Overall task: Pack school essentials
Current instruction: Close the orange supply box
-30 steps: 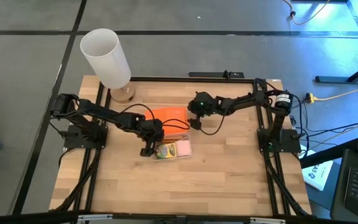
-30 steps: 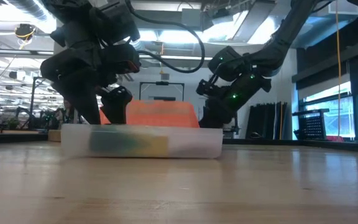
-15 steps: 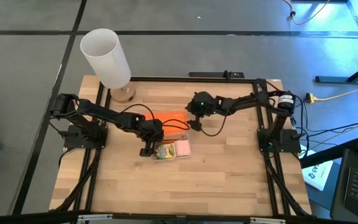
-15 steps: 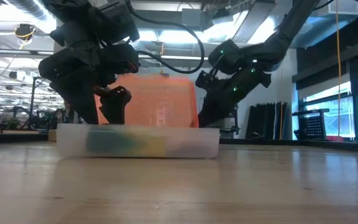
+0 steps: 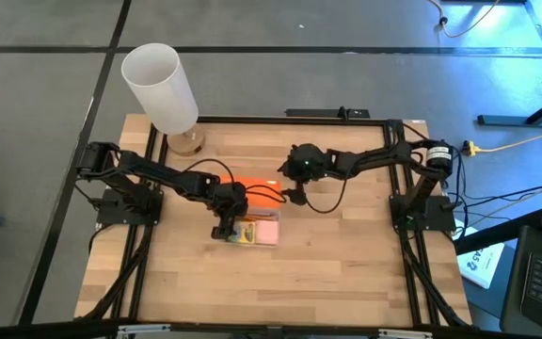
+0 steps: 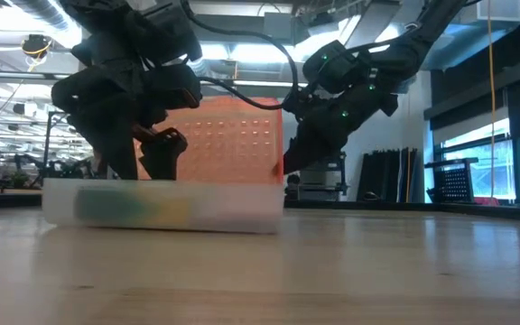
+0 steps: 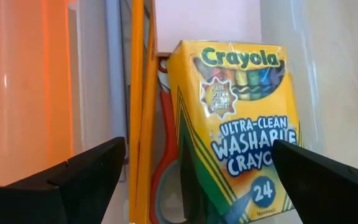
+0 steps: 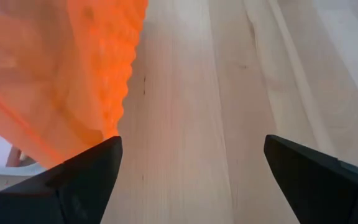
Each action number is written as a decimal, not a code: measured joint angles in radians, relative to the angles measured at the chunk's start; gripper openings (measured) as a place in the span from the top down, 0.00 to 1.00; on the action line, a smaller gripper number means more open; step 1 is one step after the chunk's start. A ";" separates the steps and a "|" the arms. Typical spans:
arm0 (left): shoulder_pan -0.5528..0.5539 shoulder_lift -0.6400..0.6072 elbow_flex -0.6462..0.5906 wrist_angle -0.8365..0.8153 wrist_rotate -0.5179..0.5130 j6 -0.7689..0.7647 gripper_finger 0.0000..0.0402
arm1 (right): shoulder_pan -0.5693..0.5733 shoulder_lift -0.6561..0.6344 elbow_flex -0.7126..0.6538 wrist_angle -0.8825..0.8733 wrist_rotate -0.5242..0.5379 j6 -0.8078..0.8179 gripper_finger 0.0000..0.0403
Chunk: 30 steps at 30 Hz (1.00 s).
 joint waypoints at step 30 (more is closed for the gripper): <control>-0.118 -0.001 0.185 -0.209 -0.077 -0.082 0.01 | 0.008 -0.006 0.000 0.027 0.012 -0.022 0.02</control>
